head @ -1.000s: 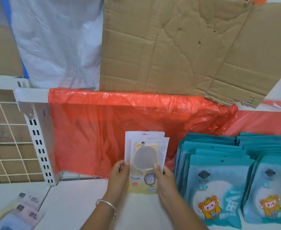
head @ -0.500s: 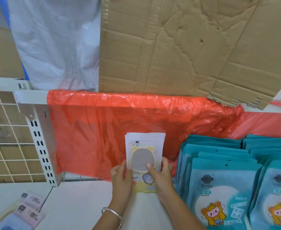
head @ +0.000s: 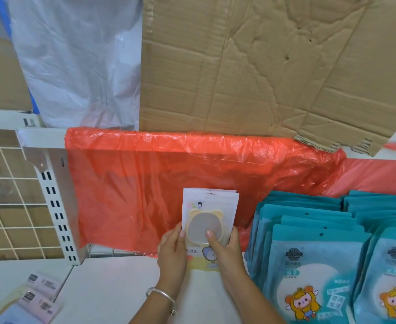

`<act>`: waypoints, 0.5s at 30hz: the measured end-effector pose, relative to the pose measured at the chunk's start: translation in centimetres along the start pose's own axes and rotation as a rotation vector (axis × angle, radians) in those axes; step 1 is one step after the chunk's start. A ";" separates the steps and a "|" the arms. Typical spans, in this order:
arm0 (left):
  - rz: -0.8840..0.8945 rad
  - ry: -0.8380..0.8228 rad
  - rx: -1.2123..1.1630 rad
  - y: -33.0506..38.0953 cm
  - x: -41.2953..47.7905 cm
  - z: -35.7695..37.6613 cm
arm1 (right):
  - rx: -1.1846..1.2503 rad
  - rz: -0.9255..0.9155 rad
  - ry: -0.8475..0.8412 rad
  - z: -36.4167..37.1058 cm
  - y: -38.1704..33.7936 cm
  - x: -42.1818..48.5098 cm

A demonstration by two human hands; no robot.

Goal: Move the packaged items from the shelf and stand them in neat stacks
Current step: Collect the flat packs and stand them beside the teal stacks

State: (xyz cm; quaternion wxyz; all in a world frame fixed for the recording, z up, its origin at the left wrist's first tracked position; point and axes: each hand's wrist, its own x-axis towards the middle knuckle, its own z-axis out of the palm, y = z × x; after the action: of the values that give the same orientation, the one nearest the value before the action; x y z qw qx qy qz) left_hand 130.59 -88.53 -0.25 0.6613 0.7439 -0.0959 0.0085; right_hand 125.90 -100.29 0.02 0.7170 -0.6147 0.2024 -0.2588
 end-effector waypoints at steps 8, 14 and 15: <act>-0.064 -0.030 0.054 -0.1 0.1 0.0 | -0.103 0.073 -0.008 0.1 0.5 1.1; -0.069 -0.035 -0.031 0.7 -0.4 0.0 | -0.182 0.062 0.011 0.7 0.0 1.4; -0.060 -0.039 -0.011 0.6 -0.5 0.0 | -0.192 0.075 0.010 0.5 0.1 1.4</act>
State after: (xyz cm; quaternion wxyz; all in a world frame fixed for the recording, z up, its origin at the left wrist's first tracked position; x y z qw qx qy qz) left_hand 130.02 -88.53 0.25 0.6633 0.7429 -0.0863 -0.0263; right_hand 127.30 -100.72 0.06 0.6632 -0.6712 0.2526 -0.2142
